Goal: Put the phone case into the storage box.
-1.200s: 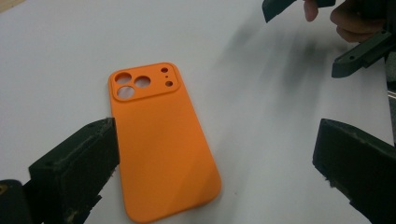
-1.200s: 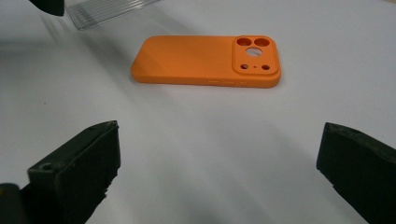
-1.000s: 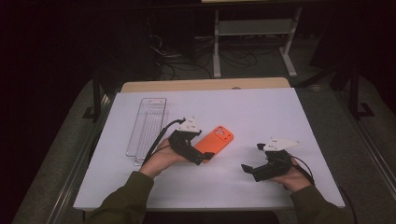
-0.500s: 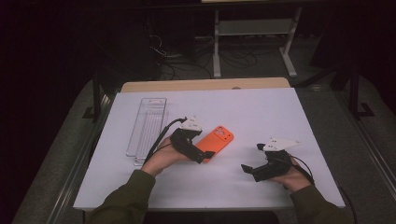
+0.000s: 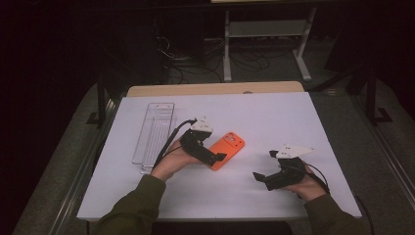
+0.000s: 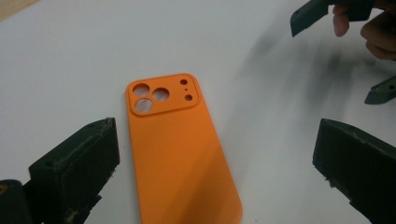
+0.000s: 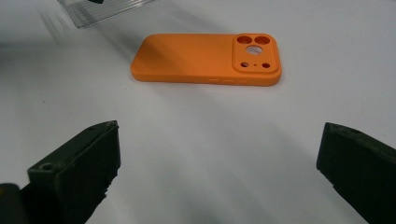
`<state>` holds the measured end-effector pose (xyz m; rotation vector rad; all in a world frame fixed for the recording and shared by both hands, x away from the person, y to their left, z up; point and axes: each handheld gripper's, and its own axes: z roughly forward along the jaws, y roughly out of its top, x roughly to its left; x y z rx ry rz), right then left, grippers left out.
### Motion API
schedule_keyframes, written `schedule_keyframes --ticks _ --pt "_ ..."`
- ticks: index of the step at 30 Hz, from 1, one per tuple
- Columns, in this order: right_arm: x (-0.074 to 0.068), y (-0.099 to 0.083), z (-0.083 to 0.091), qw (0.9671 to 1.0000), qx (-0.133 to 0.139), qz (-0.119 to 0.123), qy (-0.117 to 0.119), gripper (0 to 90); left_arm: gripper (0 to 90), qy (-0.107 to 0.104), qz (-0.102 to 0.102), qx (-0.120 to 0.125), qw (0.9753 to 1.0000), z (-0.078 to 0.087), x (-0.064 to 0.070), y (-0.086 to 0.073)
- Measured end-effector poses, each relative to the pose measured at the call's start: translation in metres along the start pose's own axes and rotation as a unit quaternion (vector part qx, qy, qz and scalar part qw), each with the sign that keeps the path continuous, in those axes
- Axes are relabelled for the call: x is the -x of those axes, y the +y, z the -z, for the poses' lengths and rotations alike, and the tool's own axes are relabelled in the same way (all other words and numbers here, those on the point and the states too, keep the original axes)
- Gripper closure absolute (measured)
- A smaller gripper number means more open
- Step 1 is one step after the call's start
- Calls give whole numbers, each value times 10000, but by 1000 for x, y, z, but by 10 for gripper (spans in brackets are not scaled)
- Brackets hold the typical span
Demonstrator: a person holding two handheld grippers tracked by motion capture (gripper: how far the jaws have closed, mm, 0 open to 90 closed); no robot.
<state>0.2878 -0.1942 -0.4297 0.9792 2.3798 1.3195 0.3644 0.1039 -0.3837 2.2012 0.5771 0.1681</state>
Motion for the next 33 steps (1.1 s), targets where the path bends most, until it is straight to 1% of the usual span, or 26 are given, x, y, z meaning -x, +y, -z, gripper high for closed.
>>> schedule_keyframes --ticks 3,4,5,7,8,9,10,11,12,14,15,16,20,21,23,25,27,31,33 --pt "0 0 0 10000 12 14 5 0 2 30 50 -20 10000 -1 -1 2" --pt "0 0 0 10000 0 10 15 0 2 68 110 -1 9999 -2 -2 2" --pt "0 0 0 10000 0 10 15 0 2 95 90 -22 9999 -3 -3 3" --pt "0 0 0 10000 7 -10 20 0 1 185 181 -51 9997 -5 -6 4" --pt "0 0 0 10000 16 1 17 0 1 241 188 -134 9994 -6 -8 4" --pt "0 0 0 10000 16 1 17 0 1 241 188 -134 9994 -6 -8 4" --pt "0 0 0 10000 17 8 20 0 1 292 202 -120 9993 -7 -8 4" --pt "0 0 -1 10000 11 24 34 0 0 308 267 -115 9991 -9 -9 4" --pt "-1 0 -1 10000 12 21 37 0 0 344 254 -164 9990 -10 -10 4" --pt "-1 0 -1 10000 8 45 41 0 0 382 257 -250 9986 -13 -11 3" --pt "-1 0 -1 10000 8 45 41 0 0 382 257 -250 9986 -13 -11 3" --pt "-1 0 -1 10000 9 50 42 0 0 379 310 -256 9985 -15 -11 3" --pt "0 0 -1 10000 2 35 41 0 0 484 292 -334 9978 -20 -10 2" --pt "0 0 -1 10000 1 41 46 0 0 489 323 -363 9976 -21 -10 1" --pt "-1 0 0 10000 2 43 41 0 0 501 250 -434 9975 -26 -10 -1" --pt "-1 0 0 10000 2 42 42 0 0 505 285 -462 9972 -28 -9 -2" --pt "-1 0 0 10000 3 43 42 0 0 527 240 -512 9970 -31 -9 -2" --pt "-1 0 0 10000 10 47 41 0 1 532 237 -626 9963 -36 -9 -4" --pt "-1 0 0 10000 12 48 40 0 0 534 253 -623 9963 -37 -9 -5"
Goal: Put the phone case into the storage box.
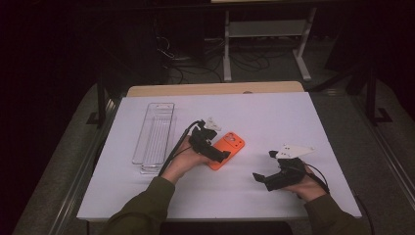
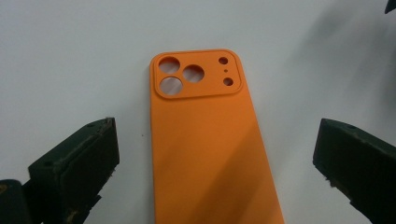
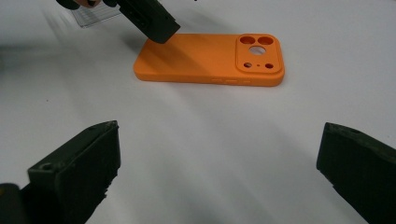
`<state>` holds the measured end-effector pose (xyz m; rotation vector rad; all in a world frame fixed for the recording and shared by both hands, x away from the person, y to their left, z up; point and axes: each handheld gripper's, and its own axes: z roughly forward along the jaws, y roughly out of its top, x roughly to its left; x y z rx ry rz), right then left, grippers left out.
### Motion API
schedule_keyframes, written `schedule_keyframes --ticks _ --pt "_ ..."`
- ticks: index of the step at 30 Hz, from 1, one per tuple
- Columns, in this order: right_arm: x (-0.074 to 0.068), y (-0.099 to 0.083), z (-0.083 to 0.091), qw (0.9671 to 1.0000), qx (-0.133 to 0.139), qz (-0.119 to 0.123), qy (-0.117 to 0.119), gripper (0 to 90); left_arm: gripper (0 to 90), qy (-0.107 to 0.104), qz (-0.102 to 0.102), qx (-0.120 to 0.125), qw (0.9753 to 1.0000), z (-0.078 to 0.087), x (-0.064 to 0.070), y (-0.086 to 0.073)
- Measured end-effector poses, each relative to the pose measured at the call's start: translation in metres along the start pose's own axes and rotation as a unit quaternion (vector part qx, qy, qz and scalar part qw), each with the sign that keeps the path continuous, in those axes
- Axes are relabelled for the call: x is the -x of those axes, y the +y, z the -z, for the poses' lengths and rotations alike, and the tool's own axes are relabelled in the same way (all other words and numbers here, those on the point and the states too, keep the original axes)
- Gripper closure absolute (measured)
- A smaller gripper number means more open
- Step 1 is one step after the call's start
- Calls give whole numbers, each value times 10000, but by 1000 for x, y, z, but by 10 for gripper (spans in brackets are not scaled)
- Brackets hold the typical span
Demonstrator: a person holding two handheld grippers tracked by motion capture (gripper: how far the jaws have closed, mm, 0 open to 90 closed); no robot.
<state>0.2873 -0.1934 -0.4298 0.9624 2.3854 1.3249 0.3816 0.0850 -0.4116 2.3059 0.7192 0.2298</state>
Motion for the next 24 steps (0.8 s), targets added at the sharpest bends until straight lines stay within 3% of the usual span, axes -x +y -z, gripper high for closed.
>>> schedule_keyframes --ticks 1,11,15,18,24 --pt "0 0 0 10000 -2 4 -3 0 0 10 119 92 9999 -3 2 -1" --pt "1 0 0 10000 -13 21 0 0 1 23 215 -24 9998 -13 2 -7" --pt "0 0 0 10000 -17 13 4 0 1 31 193 -87 9998 -17 2 -8" --pt "0 0 0 10000 -14 9 4 0 1 40 69 -253 9996 -19 2 -9" --pt "0 0 -1 10000 -33 14 0 0 1 86 140 -259 9995 -27 5 -12"
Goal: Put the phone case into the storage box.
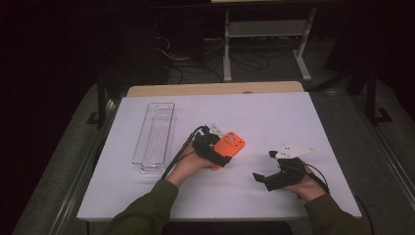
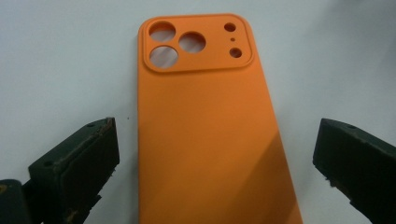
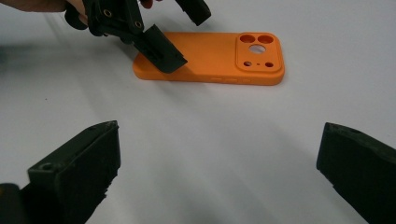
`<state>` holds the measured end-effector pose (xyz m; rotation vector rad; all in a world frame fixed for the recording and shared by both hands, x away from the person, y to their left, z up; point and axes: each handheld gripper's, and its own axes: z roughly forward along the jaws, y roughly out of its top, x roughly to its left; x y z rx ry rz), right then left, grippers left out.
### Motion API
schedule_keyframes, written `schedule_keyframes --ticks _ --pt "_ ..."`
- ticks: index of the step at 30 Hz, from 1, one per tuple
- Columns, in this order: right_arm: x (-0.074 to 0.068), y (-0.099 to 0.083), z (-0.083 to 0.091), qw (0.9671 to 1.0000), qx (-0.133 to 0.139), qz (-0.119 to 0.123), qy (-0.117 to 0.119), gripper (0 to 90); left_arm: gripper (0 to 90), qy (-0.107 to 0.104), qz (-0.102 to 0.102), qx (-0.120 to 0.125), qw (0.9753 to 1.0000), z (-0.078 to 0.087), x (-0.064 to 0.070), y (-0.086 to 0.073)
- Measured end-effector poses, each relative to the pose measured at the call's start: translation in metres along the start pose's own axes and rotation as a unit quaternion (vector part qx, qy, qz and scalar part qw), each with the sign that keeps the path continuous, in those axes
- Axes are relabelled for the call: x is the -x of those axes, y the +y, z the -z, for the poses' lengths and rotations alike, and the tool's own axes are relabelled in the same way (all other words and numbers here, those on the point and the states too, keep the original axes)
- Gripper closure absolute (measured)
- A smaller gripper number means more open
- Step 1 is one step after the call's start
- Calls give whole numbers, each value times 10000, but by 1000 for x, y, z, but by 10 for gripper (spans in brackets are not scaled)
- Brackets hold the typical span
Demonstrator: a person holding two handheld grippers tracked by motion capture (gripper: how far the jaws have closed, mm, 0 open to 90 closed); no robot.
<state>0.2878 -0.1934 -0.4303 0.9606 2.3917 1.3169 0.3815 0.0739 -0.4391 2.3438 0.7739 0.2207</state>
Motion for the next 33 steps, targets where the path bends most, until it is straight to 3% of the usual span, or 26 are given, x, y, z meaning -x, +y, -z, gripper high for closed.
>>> schedule_keyframes --ticks 13,29,33 --pt "0 0 0 10000 -6 -15 0 0 1 157 -181 -194 9995 -6 2 -3" --pt "0 0 0 10000 -9 -13 4 0 8 96 -224 -313 9992 -8 1 -5" --pt "0 0 0 10000 -11 -19 1 0 63 87 -227 -300 9993 -6 1 -5"
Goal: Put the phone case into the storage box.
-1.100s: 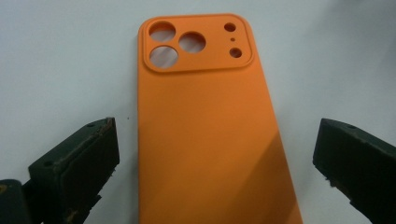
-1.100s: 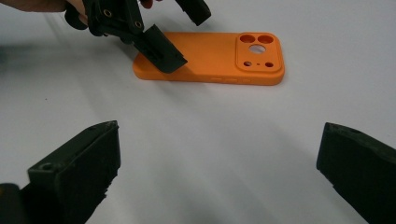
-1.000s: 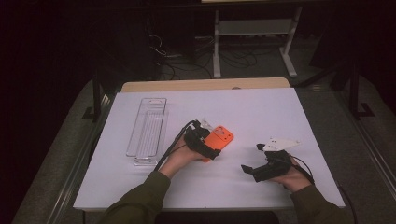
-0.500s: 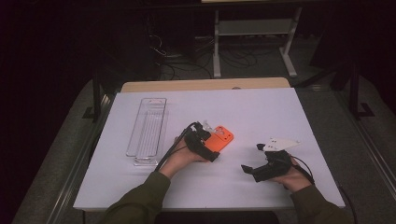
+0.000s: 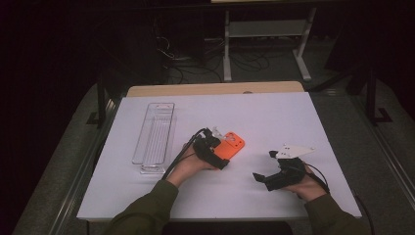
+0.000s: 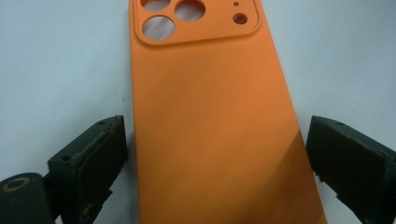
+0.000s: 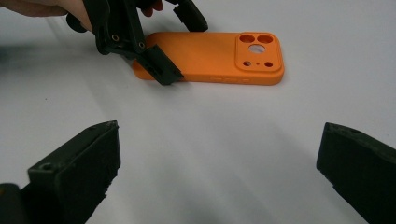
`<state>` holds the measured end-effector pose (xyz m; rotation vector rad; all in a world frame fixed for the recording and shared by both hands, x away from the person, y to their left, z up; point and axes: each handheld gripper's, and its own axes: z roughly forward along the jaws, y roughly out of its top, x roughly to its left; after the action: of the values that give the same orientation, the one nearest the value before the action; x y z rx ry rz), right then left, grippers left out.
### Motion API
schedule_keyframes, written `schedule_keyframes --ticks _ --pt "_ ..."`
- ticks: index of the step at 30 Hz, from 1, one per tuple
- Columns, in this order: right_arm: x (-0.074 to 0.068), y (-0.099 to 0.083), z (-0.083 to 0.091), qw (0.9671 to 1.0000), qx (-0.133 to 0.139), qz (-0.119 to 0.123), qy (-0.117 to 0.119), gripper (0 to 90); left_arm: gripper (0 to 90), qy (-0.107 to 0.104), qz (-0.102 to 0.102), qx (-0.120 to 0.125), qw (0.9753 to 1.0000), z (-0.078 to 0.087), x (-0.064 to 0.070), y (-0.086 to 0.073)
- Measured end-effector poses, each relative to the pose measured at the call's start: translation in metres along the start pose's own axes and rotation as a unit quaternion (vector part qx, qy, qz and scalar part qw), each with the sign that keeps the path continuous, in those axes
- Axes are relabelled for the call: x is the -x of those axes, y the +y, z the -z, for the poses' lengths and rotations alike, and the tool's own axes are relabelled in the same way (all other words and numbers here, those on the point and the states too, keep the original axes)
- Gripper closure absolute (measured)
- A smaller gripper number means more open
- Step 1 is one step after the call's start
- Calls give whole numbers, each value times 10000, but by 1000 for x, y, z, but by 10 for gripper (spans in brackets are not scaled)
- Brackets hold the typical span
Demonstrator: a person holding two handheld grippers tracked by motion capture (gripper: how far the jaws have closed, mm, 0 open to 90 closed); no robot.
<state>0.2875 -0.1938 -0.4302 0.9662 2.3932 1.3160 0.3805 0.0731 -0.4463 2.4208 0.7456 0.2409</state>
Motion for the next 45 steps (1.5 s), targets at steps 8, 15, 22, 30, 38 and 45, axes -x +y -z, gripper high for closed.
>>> schedule_keyframes --ticks 8,15,22,30,38,45 --pt "0 0 0 10000 0 -3 -1 0 72 2 17 -4 10000 0 0 0" --pt "0 0 0 10000 3 5 -2 0 130 -10 0 15 10000 3 -1 0" --pt "0 0 0 10000 -1 -7 3 0 134 6 -14 18 10000 3 -1 -1" --pt "0 0 0 10000 -13 13 19 0 147 23 30 40 10000 4 -1 -2" --pt "0 0 -1 10000 -11 5 22 0 158 -4 43 118 9999 3 -3 -2" --pt "1 0 0 10000 -24 -47 25 0 162 -86 63 156 9998 6 -5 -2"
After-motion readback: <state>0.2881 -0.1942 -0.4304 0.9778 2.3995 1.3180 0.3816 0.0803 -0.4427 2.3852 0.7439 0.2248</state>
